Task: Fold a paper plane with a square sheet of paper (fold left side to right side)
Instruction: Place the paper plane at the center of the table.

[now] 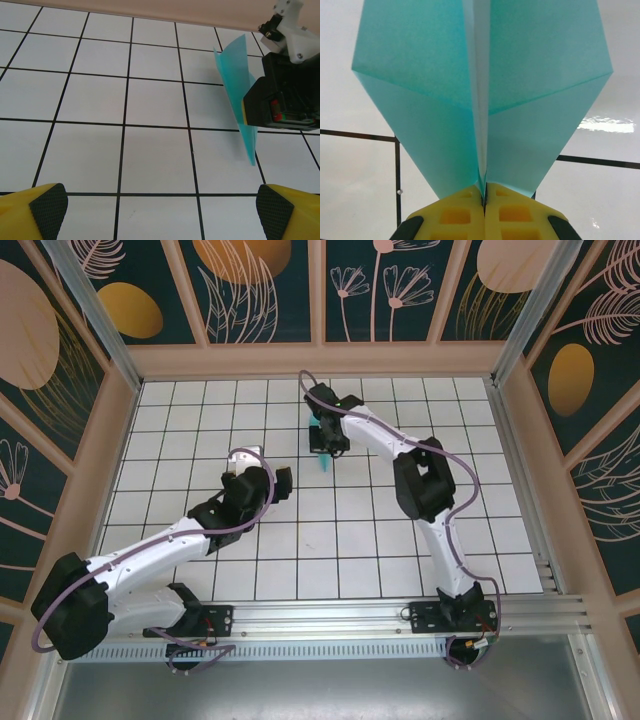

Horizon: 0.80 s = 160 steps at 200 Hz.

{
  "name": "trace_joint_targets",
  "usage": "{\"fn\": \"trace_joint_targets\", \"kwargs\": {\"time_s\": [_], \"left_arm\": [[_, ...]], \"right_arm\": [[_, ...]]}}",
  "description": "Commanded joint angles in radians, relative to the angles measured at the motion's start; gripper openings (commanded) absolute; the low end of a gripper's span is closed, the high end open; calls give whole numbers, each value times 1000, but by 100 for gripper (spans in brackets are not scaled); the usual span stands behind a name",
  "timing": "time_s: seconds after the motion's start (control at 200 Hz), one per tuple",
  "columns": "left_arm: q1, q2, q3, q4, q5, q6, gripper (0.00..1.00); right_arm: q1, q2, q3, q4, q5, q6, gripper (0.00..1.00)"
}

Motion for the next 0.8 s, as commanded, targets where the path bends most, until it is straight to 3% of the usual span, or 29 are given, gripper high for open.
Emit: {"fn": "trace_joint_targets", "kwargs": {"time_s": [0.0,0.32,0.666,0.796], "left_arm": [[2,-3,-4,0,-21,26,98],[2,10,-15,20,5,13,98],[1,20,0,4,9,12,99],[2,13,1,-5,10,8,98]], "right_arm": [[-12,58,77,-93,-25,-17,6],[-15,129,145,-141,-54,-33,8],[-8,113,224,-209,-22,-40,22],[5,55,213,-240,-4,-42,33]]}}
